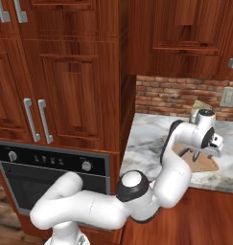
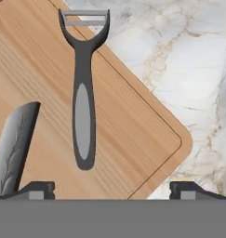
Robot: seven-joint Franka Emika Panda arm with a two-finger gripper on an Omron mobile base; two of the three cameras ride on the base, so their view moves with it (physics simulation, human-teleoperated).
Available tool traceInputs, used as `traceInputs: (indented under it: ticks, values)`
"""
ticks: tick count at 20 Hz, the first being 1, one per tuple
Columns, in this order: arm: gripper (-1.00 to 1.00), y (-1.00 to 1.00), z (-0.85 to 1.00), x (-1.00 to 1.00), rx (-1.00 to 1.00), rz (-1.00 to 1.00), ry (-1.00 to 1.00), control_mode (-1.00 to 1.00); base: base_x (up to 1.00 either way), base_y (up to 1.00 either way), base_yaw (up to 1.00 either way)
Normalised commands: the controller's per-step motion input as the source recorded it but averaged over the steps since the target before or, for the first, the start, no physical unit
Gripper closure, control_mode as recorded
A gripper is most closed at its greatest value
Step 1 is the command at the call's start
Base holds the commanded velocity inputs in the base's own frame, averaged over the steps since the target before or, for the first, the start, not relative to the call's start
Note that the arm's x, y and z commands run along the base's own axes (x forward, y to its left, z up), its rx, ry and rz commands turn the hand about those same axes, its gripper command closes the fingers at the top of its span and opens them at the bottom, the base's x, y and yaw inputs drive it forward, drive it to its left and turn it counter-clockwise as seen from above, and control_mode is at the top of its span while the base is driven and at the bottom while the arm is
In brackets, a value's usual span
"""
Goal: Open the drawer on the right and place the cutting tools on the cutting board.
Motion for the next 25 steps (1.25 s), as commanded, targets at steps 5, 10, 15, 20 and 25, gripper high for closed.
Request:
traceInputs:
  ticks: [5, 10, 15, 20, 25]
  values:
    - [-1.00, 0.56, 0.32, -1.00, -0.01, 0.12, -0.24, -1.00, 0.00, 0.00, 0.00]
    - [-1.00, 0.96, 0.17, -1.00, -0.04, 0.16, -0.15, -1.00, 0.00, 0.00, 0.00]
    - [-1.00, 1.00, 0.12, -1.00, -0.18, 0.18, -0.12, -1.00, 0.00, 0.00, 0.00]
    - [-1.00, 1.00, 0.00, -1.00, -0.28, 0.20, -0.12, -1.00, 0.00, 0.00, 0.00]
    - [-1.00, 0.92, 0.19, -1.00, -0.23, 0.20, -0.09, -1.00, 0.00, 0.00, 0.00]
